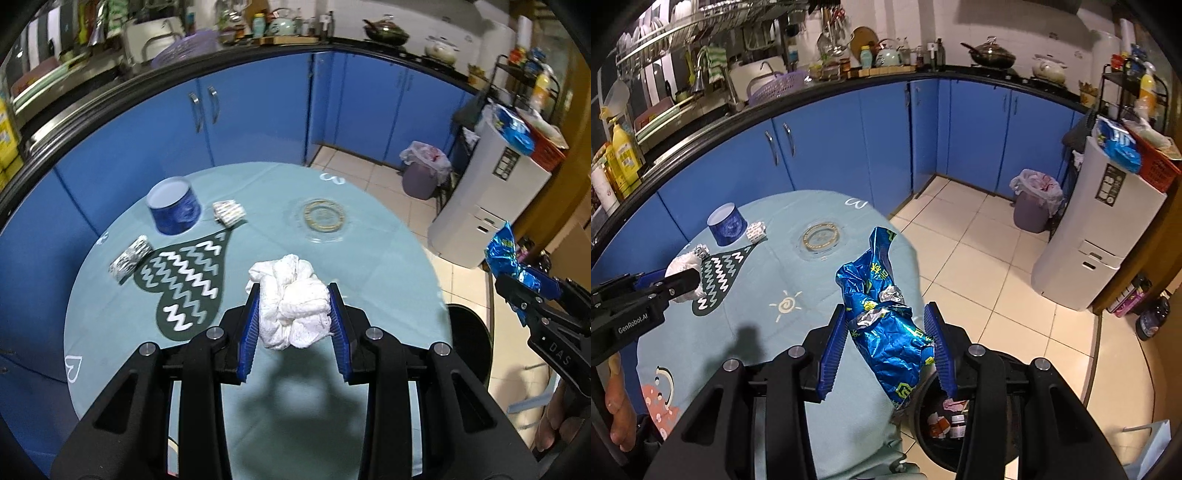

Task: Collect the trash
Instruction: 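Carry the tissue and blue wrapper in both grippers over the black bin, then open the right gripper to drop the blue wrapper into the bin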

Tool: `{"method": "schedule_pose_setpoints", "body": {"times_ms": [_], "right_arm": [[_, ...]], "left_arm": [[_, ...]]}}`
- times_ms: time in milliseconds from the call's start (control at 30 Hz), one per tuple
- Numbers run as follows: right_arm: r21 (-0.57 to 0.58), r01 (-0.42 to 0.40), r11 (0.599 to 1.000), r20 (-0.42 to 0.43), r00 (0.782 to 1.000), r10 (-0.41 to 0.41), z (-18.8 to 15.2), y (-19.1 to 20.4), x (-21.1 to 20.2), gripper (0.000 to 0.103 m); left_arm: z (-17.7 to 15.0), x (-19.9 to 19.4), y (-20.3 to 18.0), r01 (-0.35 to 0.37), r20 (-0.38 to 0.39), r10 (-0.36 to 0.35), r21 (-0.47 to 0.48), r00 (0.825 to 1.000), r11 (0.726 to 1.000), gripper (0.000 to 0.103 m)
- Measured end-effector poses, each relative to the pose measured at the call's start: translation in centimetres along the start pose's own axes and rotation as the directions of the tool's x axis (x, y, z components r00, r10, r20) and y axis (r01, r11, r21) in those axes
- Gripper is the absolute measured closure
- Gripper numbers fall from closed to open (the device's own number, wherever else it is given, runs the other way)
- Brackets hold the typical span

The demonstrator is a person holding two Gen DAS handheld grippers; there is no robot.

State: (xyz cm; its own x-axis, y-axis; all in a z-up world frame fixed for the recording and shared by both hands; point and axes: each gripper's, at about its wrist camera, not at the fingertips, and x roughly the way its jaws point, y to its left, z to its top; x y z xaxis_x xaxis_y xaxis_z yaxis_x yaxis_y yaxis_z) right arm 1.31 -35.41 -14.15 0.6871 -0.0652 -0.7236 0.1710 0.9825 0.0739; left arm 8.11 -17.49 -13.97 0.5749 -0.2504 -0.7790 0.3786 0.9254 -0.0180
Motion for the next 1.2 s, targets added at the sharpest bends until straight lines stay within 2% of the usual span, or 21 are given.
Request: {"method": "schedule_pose_setpoints", "body": {"times_ms": [400, 767, 1200], "right_arm": [[0.072, 0.039, 0.997, 0.034, 0.999, -0.042, -1.2, -3.8, -2.8, 0.061], [0.125, 0.084, 0.989, 0.047, 0.995, -0.09, -2.4, -7.3, -4.7, 0.061], [0.177, 0.096, 0.98, 0.036, 0.994, -0.103, -3.7, -10.3, -5.3, 0.061]], "left_arm": [[0.3, -1.4, -6.2, 0.056, 0.028, -0.06, 0.13, 0.998, 0.99, 0.068], [0.4, -2.2, -10.5, 0.09, 0.042, -0.101, 0.207, 0.994, 0.974, 0.067], [0.1, -2.5, -14.8, 0.12, 0.039, -0.136, 0.283, 0.99, 0.951, 0.067]]}}
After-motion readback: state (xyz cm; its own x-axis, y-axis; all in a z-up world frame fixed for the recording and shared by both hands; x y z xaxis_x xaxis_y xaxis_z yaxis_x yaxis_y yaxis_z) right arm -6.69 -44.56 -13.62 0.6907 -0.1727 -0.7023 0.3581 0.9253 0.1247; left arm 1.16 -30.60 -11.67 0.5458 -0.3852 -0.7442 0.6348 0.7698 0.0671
